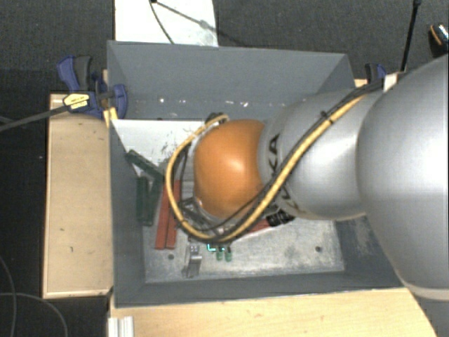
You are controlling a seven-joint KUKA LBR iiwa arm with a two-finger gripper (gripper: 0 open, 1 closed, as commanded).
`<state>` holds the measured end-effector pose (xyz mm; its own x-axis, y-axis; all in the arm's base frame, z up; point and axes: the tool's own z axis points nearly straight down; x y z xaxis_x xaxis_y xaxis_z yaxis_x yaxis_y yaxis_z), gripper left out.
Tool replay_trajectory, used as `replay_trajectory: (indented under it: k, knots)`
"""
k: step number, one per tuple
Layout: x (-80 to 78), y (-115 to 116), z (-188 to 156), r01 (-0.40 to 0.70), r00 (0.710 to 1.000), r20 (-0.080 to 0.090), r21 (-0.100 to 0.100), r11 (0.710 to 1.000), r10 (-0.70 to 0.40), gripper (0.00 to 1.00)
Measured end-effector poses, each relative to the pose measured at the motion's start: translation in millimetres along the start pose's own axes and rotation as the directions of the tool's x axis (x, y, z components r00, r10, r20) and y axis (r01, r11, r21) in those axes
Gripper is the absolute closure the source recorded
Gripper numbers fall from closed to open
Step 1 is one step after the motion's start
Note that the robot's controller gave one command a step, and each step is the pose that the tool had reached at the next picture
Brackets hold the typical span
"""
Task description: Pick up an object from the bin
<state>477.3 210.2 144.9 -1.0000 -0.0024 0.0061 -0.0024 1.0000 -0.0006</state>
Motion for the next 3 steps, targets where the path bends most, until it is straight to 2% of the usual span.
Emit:
replay_trajectory:
  k: [1,2,3]
  knots:
    - [-79.7,-49,78,-0.063,0.998,0.008,0.001,0.998,0.063,0.00]
    - [-104.6,16,70,-0.084,0.996,0.000,0.012,0.996,0.084,0.00]
    - [-113.6,32,74,0.124,0.992,0.001,0.007,0.992,-0.124,0.00]
